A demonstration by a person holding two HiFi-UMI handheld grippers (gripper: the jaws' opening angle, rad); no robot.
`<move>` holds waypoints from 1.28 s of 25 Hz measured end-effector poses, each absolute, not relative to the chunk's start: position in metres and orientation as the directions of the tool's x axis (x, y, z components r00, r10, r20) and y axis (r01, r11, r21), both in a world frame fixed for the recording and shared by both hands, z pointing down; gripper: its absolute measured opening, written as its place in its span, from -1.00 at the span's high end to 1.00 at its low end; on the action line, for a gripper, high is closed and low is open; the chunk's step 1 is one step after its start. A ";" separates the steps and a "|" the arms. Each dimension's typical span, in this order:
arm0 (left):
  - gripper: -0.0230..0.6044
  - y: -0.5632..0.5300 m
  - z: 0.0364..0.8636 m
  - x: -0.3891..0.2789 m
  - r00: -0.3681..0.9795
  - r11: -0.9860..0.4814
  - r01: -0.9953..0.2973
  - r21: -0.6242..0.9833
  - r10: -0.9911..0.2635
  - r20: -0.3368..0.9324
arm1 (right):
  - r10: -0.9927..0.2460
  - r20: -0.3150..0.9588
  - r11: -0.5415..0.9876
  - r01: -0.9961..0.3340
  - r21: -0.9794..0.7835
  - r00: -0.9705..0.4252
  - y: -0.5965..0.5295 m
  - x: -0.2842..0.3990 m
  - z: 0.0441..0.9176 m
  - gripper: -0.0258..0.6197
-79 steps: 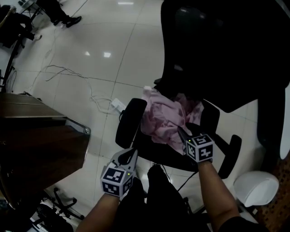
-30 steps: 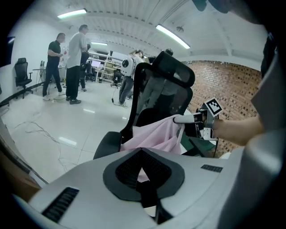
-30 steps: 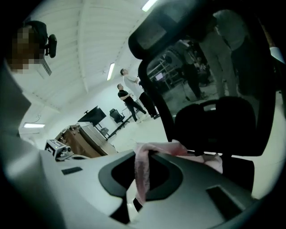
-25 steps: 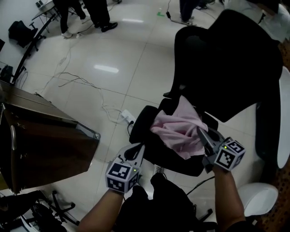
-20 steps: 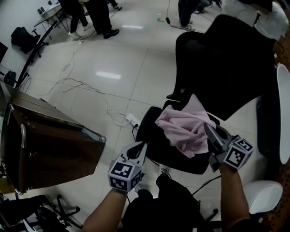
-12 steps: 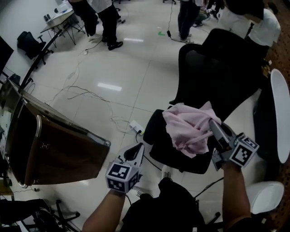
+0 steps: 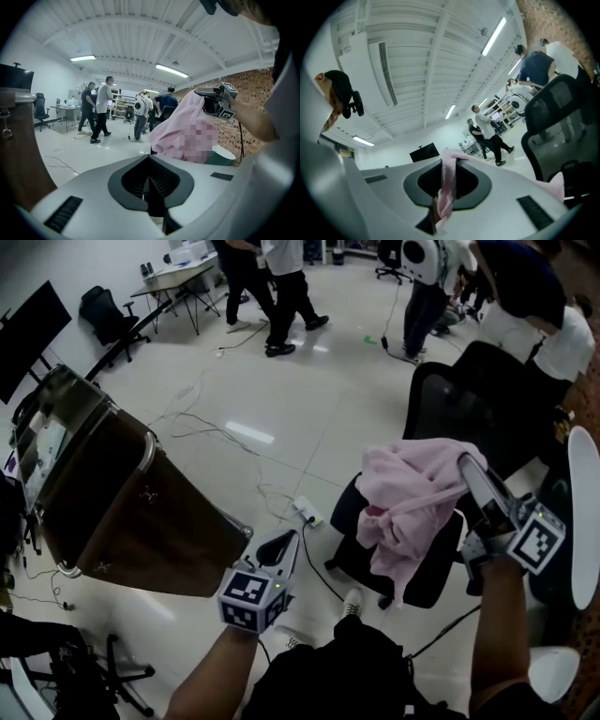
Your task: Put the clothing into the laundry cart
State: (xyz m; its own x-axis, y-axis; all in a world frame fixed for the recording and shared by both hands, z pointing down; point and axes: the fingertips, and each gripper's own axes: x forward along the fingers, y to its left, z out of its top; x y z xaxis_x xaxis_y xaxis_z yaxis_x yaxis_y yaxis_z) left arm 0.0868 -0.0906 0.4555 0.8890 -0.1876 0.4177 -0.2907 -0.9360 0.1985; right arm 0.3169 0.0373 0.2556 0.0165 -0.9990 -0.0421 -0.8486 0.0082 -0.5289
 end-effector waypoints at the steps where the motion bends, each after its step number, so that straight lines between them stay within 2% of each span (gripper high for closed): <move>1: 0.93 -0.094 0.448 0.076 0.889 -0.932 -0.303 0.197 -0.203 0.411 | -0.998 -0.065 0.035 -0.850 -0.525 -0.001 0.032 0.309 0.244 0.81; 5: 0.93 -0.107 0.424 0.030 0.878 -0.918 -0.355 0.176 -0.263 0.400 | -0.990 -0.124 0.120 -0.836 -0.536 -0.062 0.009 0.274 0.216 0.81; 20: 0.93 -0.156 0.376 -0.160 0.769 -0.783 -0.615 0.095 -0.568 0.292 | -0.907 -0.222 0.422 -0.787 -0.450 -0.359 -0.098 0.098 0.134 0.81; 32: 0.93 -0.194 0.343 -0.288 0.648 -0.657 -0.752 0.048 -0.726 0.230 | -0.794 -0.260 0.608 -0.700 -0.374 -0.550 -0.176 -0.040 0.085 0.81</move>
